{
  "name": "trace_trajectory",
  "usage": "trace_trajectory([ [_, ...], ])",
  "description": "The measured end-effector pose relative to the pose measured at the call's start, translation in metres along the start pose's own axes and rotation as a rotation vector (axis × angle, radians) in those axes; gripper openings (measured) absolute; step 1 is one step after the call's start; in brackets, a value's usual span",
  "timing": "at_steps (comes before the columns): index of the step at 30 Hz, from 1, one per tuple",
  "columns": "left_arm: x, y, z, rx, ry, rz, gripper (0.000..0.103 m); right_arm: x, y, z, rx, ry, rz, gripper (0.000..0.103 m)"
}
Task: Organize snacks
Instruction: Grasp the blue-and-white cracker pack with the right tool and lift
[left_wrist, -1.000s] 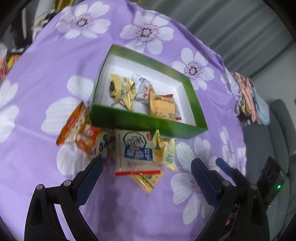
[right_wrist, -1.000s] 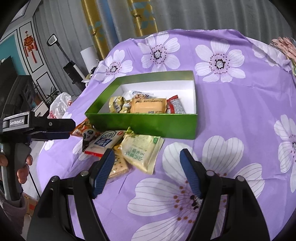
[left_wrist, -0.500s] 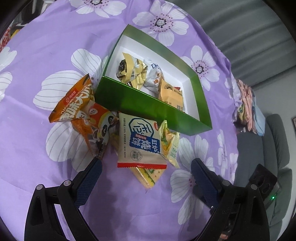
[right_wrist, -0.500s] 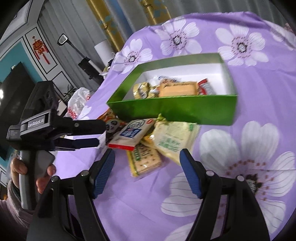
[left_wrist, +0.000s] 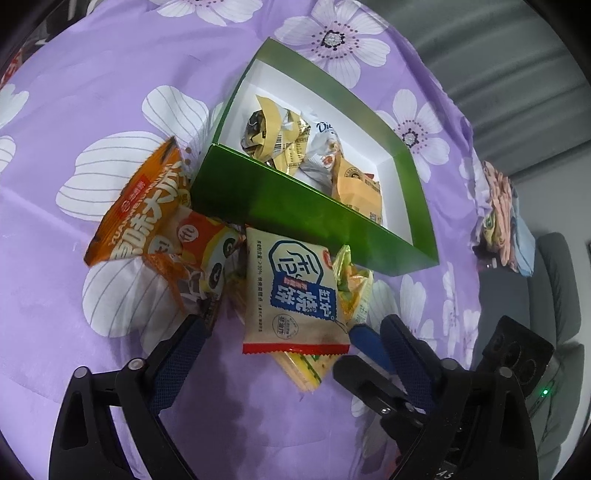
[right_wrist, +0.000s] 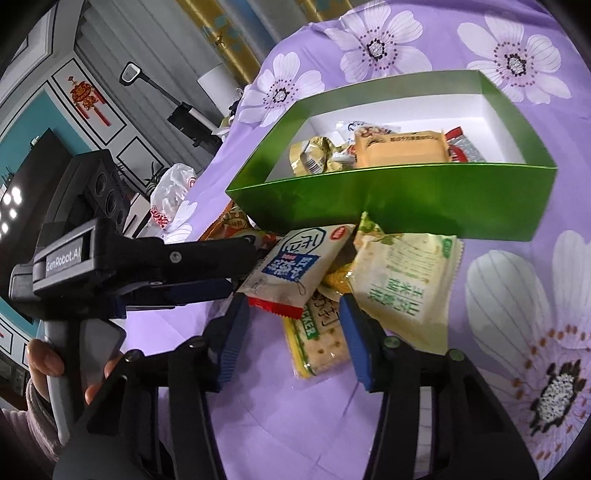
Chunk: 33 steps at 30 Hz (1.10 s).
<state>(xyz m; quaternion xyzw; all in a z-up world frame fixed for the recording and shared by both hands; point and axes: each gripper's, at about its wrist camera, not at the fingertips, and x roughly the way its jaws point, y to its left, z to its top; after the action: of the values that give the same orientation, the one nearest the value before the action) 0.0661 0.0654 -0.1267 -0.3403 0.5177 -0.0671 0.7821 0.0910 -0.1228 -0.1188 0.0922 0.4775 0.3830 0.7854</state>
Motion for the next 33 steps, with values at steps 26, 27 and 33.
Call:
trace_trajectory([
  [26,0.011,0.004,-0.003,0.033,0.006,0.019,0.021,0.011,-0.001,-0.002,-0.039,0.02,-0.031,0.01],
  [27,0.01,0.002,-0.004,0.038,0.004,0.02,0.021,0.009,0.002,-0.002,-0.056,0.018,-0.039,0.01],
  [33,-0.007,-0.004,-0.011,0.066,-0.023,0.008,0.021,-0.005,0.015,-0.003,-0.11,-0.012,-0.051,0.009],
])
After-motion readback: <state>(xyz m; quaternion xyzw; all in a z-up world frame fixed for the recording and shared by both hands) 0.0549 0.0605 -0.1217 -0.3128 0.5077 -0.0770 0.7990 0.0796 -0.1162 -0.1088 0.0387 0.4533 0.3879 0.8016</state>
